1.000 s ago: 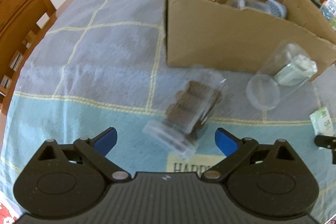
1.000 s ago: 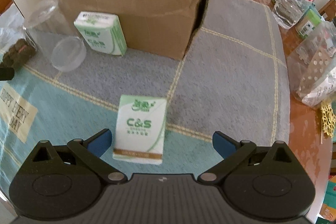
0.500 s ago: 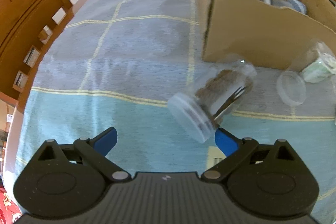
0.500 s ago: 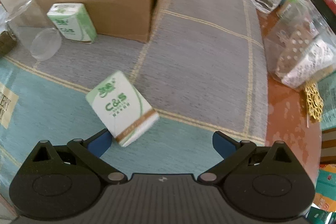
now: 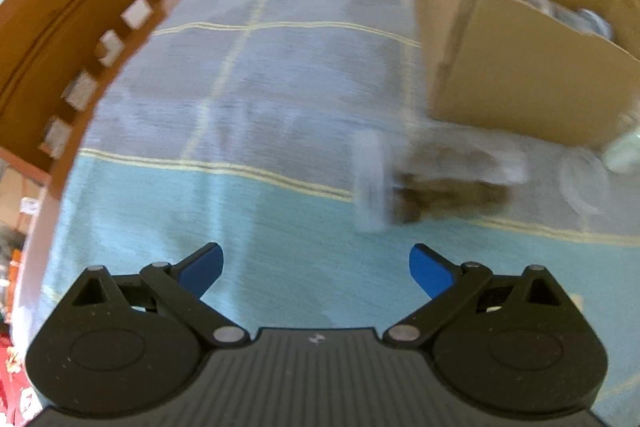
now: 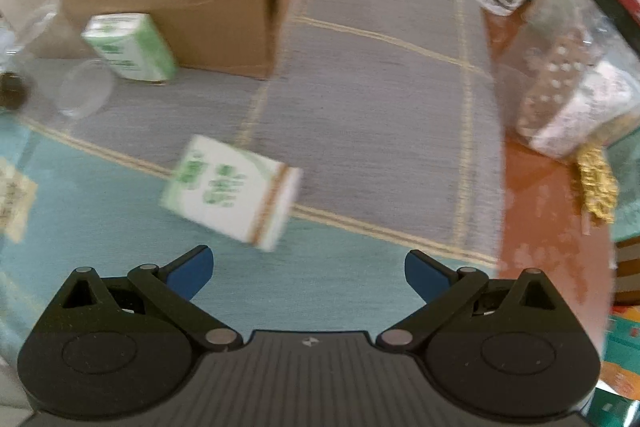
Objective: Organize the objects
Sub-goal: 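Grasp the C&S tissue pack with right tool while left tool grasps the brown-item jar, then carry both items over the box and open both tools to drop them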
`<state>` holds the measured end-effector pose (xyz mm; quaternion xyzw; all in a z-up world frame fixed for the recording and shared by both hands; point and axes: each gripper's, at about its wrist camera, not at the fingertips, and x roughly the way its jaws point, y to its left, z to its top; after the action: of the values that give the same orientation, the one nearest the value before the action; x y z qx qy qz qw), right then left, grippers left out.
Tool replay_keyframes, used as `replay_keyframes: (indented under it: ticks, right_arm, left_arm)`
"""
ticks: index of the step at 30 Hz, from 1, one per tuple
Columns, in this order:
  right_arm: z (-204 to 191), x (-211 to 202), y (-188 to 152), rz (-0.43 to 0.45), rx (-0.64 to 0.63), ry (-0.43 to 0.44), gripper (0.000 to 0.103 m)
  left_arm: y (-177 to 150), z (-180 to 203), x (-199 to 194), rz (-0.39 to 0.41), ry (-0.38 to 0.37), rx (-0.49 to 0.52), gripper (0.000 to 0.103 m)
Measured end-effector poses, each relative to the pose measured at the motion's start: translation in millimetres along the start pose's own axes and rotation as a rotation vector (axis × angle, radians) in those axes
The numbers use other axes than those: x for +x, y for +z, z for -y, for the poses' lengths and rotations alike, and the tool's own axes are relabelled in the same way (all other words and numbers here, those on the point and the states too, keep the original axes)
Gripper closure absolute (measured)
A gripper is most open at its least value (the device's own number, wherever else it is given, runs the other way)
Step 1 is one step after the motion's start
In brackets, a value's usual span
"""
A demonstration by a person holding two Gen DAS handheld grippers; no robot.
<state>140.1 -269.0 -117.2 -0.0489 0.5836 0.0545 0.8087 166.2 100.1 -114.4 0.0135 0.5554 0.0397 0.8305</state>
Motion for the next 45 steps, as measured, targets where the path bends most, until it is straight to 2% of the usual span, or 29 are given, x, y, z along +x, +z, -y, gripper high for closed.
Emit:
replay_keyframes:
  ticks: [6, 13, 20, 26, 34, 35, 45]
  right_arm:
    - [-11, 7, 9, -0.002, 0.018, 0.093, 0.000]
    - [-22, 11, 22, 0.010, 0.022, 0.124, 0.000]
    - [-36, 15, 33, 0.022, -0.026, 0.105, 0.000]
    - [-47, 19, 43, 0.031, -0.061, 0.074, 0.000]
    - [-45, 18, 43, 0.020, -0.054, 0.045, 0.000]
    - [-43, 17, 43, 0.020, -0.048, 0.043, 0.002]
    - [-29, 8, 44, 0.038, -0.040, 0.034, 0.034]
  left_arm:
    - [-6, 33, 0, 0.001, -0.100, 0.050, 0.004]
    - [-2, 48, 9, 0.020, -0.099, 0.060, 0.003]
    - [11, 47, 12, 0.041, -0.102, 0.007, 0.003]
    - [23, 41, 13, 0.070, -0.076, -0.025, 0.003]
    - [26, 36, 10, 0.073, -0.061, -0.023, 0.007]
    - [25, 37, 8, 0.075, -0.062, -0.020, 0.010]
    - [28, 34, 5, 0.076, -0.066, 0.026, 0.010]
